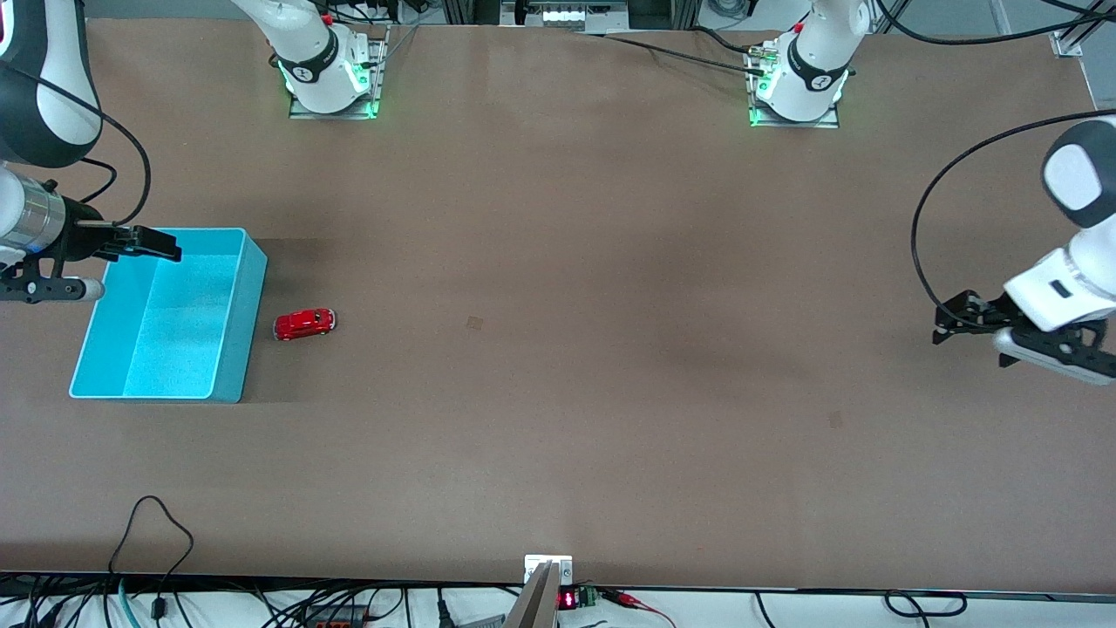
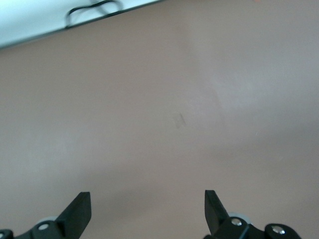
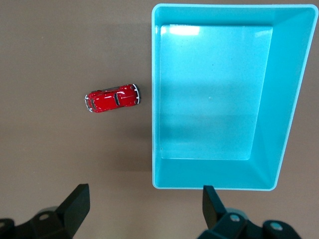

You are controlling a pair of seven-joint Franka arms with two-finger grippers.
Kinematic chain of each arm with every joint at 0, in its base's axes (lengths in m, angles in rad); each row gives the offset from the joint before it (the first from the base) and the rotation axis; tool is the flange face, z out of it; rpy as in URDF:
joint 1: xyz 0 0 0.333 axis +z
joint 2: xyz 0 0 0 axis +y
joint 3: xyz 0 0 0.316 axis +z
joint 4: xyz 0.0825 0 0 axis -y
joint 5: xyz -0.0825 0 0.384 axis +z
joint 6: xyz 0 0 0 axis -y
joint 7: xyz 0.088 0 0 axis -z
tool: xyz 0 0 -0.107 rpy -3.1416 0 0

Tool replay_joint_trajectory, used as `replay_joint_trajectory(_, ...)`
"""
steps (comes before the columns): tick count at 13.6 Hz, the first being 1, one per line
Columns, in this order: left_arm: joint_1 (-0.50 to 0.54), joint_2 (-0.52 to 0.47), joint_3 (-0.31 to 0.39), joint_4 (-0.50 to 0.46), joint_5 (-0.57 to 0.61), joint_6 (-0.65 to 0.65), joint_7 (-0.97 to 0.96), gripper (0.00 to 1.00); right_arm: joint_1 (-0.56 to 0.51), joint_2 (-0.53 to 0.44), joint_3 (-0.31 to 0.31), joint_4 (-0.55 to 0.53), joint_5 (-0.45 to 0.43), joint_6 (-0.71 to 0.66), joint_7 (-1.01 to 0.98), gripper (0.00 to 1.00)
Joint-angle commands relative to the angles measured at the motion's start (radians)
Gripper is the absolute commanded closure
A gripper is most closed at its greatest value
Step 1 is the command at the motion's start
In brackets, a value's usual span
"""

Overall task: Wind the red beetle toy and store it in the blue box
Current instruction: 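Move the right gripper down to the red car beside the box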

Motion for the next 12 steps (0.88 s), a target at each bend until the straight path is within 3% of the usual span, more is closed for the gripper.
replay_joint_trajectory(1,-0.070,-0.001,0.078,0.151,0.003,-0.201,-0.238,0.00,-0.009,-0.017,0.010,-0.019,0.011,0.008,0.004,0.00)
replay_joint_trajectory(3,-0.118,-0.013,0.135,0.211,0.001,-0.292,-0.278,0.00,-0.007,-0.003,0.010,-0.020,0.046,0.020,-0.002,0.00)
replay_joint_trajectory(5,-0.120,-0.050,0.124,0.251,-0.008,-0.390,-0.365,0.00,0.000,0.016,0.012,-0.022,0.115,0.047,-0.002,0.00)
replay_joint_trajectory(7,-0.133,-0.082,0.120,0.261,-0.005,-0.476,-0.419,0.00,0.017,0.050,0.012,-0.023,0.114,0.069,-0.005,0.00)
replay_joint_trajectory(12,-0.195,-0.110,0.147,0.247,-0.008,-0.490,-0.409,0.00,0.104,0.138,0.012,-0.032,0.101,0.156,-0.216,0.00)
